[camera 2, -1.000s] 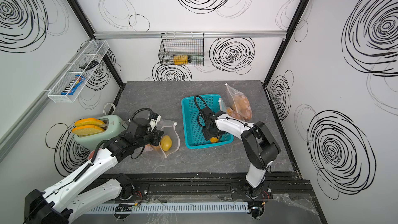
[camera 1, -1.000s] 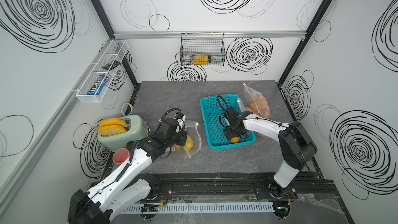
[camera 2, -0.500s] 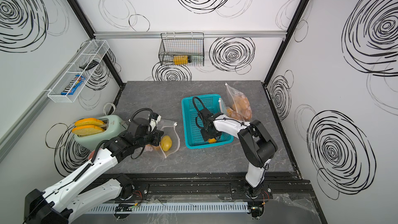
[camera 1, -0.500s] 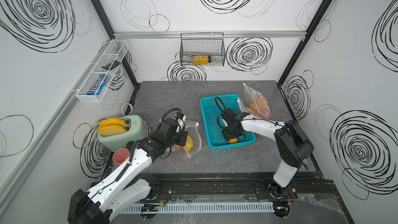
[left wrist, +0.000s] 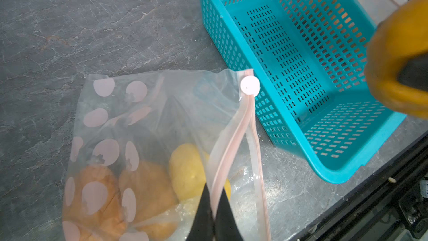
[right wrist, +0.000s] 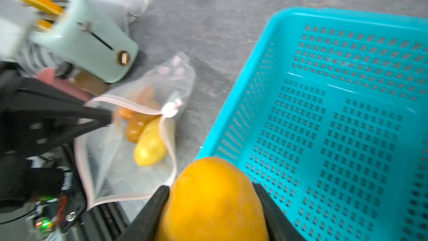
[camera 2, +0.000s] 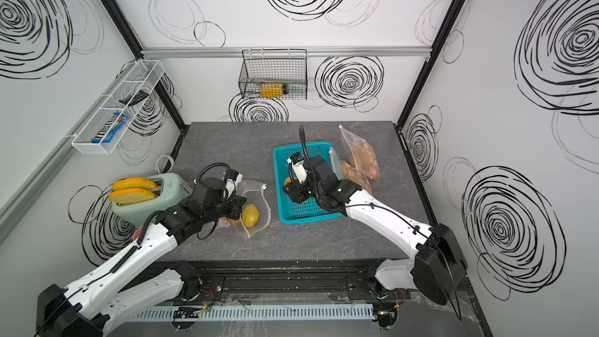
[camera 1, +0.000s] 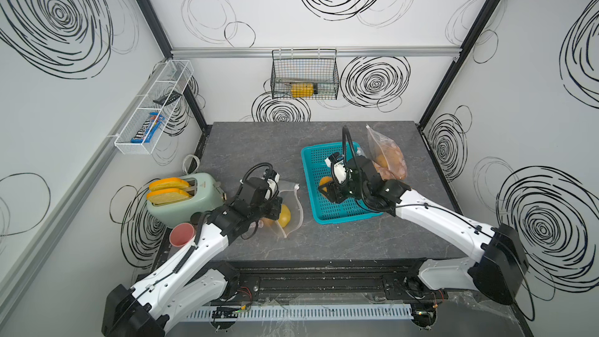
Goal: Put the potatoes into a zipper bag and zip it
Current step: Pick up the potato from the basket, then place the potato into the zipper food storage bag.
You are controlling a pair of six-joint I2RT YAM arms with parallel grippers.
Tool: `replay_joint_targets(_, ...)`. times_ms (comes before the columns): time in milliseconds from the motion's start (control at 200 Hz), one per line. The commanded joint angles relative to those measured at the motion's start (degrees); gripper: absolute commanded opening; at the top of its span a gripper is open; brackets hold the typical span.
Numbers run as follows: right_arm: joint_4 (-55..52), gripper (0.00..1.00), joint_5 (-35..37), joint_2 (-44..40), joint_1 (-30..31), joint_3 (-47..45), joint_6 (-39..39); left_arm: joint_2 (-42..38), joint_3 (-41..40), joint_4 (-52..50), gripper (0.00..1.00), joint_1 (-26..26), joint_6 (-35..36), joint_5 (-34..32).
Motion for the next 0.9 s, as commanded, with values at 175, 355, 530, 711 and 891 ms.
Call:
replay_joint_targets(175, 17.88, 0.56, -6.82, 6.74, 7.65, -2.35, 4.96, -0.56, -0.15, 1.68, 0.0, 0.05, -0.55, -0.67)
replay_joint_targets(355, 19.43, 0.55, -6.64, 13.03, 10.16, 0.11, 6.51, -0.8, -0.24, 1.96, 0.0, 0.18, -0.46, -0.66)
replay_joint_targets(530, 21.84, 0.56, -3.44, 18.08, 11.17, 3.14, 10.77, -0.81, -0.19, 1.9, 0.0, 0.25, -0.42, -0.24)
replay_joint_targets(711, 21.5, 0.59, 4.21, 23.65, 12.83, 7.44, 16.38, -0.59, -0.15, 2.21, 0.0, 0.79, -0.2, 0.86)
replay_joint_targets(891, 22.6, 0.64, 8.25, 27.03, 13.0, 9.93, 23.62, -0.65, -0.24, 2.41, 0.0, 0.85, -0.12, 1.3)
